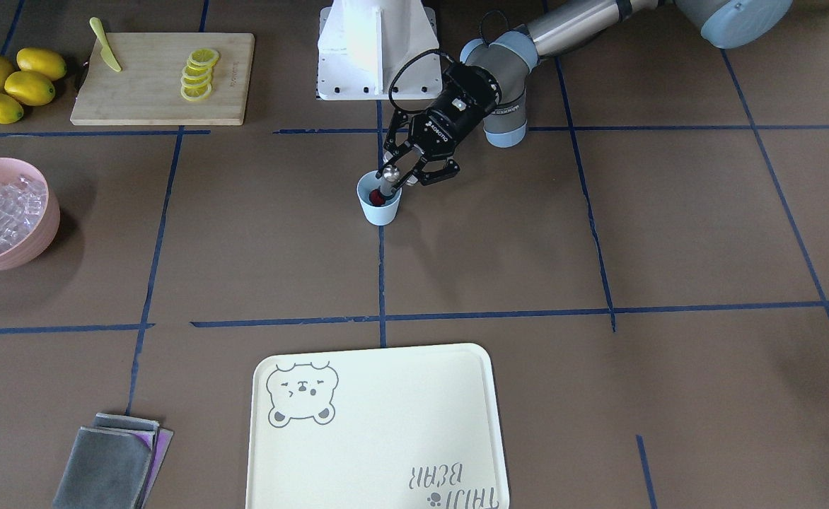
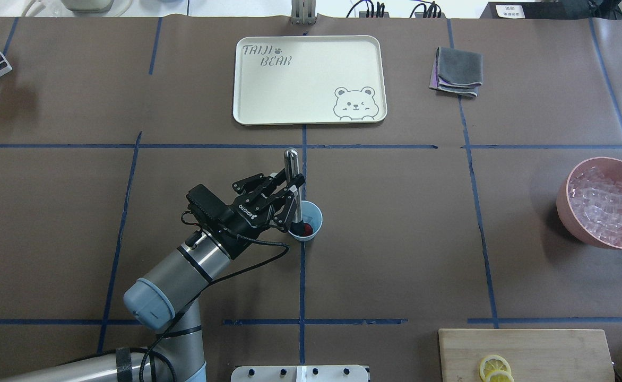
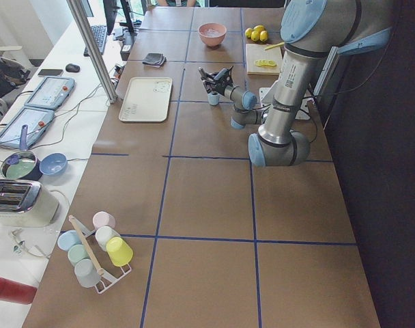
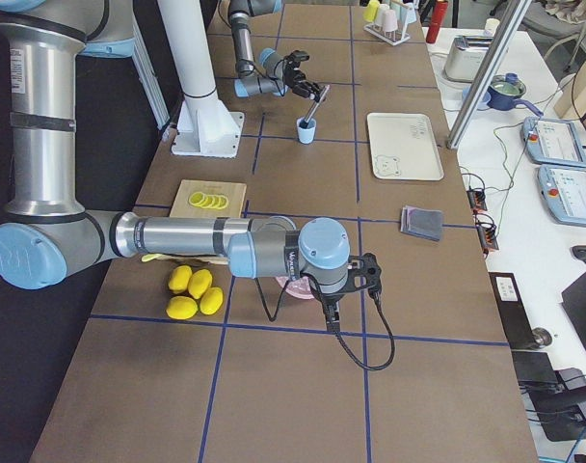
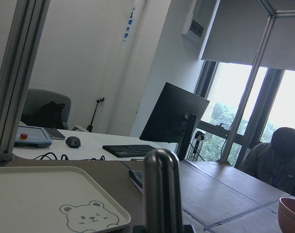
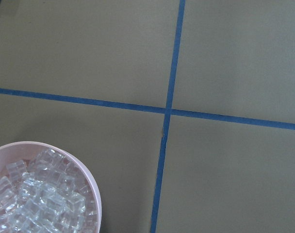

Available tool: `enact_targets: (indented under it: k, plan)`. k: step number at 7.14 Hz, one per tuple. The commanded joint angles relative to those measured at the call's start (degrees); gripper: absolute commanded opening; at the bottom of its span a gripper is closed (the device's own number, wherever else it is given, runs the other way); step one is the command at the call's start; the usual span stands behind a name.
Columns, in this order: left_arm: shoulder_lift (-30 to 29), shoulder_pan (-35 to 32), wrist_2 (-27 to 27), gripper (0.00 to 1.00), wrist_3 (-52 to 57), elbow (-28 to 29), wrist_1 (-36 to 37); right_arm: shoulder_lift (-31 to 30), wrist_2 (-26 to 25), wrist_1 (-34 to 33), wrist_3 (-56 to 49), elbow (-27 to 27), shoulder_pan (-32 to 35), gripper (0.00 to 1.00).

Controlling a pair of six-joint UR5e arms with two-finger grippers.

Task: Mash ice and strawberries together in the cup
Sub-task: 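Lower the rod into the cup and press down on the contents, then lift the rod out of the cup with the left gripper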

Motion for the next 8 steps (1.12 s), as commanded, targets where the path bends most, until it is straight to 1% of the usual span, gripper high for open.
enact_targets:
  k: [1,2,3,4,5,6,7,8]
  plan:
    - [0.14,-0.44,-0.43,0.00,0.06,-2.69,0.13,0.00,0.09,0.00,-0.05,0.09,0.00,0.99]
    - [0.31,-0.53,-0.35,0.00,0.15,-5.84,0.48,0.00,0.09,0.00,-0.05,0.17,0.00,0.99]
    - [0.40,-0.96,-0.35,0.00,0.41,-7.00,0.48,0.00,0.00,0.09,-0.05,0.17,0.00,0.99]
    - [0.58,-1.93,-0.52,0.00,0.32,-9.45,1.44,-0.09,0.00,0.17,-0.05,0.17,0.00,0.99]
    - [1.01,-2.81,-1.22,0.00,0.32,-16.09,7.54,-0.09,-0.09,0.18,-0.05,0.17,0.00,0.99]
    - [2.24,-4.12,-1.92,0.00,0.06,-24.94,17.61,-0.09,0.00,0.26,-0.05,0.26,0.00,0.99]
    - [2.60,-6.05,-2.02,0.00,-1.24,-29.91,25.19,0.00,-0.09,0.35,0.04,0.35,0.00,0.99]
    - [4.60,-7.89,-2.37,0.00,-7.17,-30.13,26.57,0.26,-0.18,0.35,-0.05,0.44,0.00,0.99]
